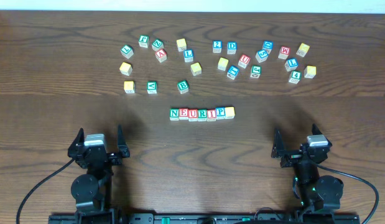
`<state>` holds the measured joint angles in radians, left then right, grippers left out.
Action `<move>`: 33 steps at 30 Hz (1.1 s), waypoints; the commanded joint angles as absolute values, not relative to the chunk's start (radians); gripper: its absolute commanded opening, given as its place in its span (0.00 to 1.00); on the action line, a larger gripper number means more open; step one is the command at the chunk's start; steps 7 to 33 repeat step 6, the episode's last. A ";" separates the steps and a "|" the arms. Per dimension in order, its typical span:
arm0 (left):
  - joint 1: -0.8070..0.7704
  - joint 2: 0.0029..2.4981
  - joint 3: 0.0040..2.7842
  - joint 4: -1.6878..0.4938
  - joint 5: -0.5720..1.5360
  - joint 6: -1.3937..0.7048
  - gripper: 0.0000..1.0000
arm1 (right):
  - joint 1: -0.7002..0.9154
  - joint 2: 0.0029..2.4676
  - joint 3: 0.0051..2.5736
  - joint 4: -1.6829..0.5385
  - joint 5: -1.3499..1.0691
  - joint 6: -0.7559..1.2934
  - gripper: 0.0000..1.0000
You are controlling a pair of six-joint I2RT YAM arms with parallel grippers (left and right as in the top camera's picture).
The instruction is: Spell out NEURIPS
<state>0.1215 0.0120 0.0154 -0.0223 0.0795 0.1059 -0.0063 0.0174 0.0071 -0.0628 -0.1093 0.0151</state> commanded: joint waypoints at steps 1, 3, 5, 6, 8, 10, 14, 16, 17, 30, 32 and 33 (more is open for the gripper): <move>0.117 0.004 0.004 -0.065 0.090 0.115 0.98 | -0.010 0.010 0.006 -0.065 -0.118 0.029 0.99; 0.117 0.004 0.004 -0.065 0.090 0.115 0.98 | -0.010 0.010 0.006 -0.065 -0.118 0.029 0.99; 0.117 0.004 0.004 -0.065 0.090 0.115 0.98 | -0.010 0.010 0.006 -0.065 -0.118 0.029 0.99; 0.117 0.004 0.004 -0.065 0.090 0.115 0.98 | -0.010 0.010 0.006 -0.065 -0.118 0.029 0.99; 0.117 0.004 0.004 -0.065 0.090 0.115 0.98 | -0.010 0.010 0.006 -0.065 -0.118 0.029 0.99; 0.117 0.004 0.004 -0.065 0.090 0.115 0.98 | -0.010 0.010 0.006 -0.065 -0.118 0.029 0.99; 0.117 0.004 0.004 -0.065 0.090 0.115 0.98 | -0.010 0.010 0.006 -0.065 -0.118 0.029 0.99; 0.117 0.004 0.004 -0.065 0.090 0.115 0.98 | -0.010 0.010 0.006 -0.065 -0.118 0.029 0.99; 0.117 0.004 0.004 -0.065 0.090 0.115 0.98 | -0.010 0.010 0.006 -0.065 -0.118 0.029 0.99; 0.117 0.004 0.004 -0.065 0.090 0.115 0.98 | -0.010 0.010 0.006 -0.065 -0.118 0.029 0.99; 0.117 0.004 0.004 -0.065 0.090 0.115 0.98 | -0.010 0.010 0.006 -0.065 -0.118 0.029 0.99; 0.117 0.004 0.004 -0.065 0.090 0.115 0.98 | -0.010 0.010 0.006 -0.065 -0.118 0.029 0.99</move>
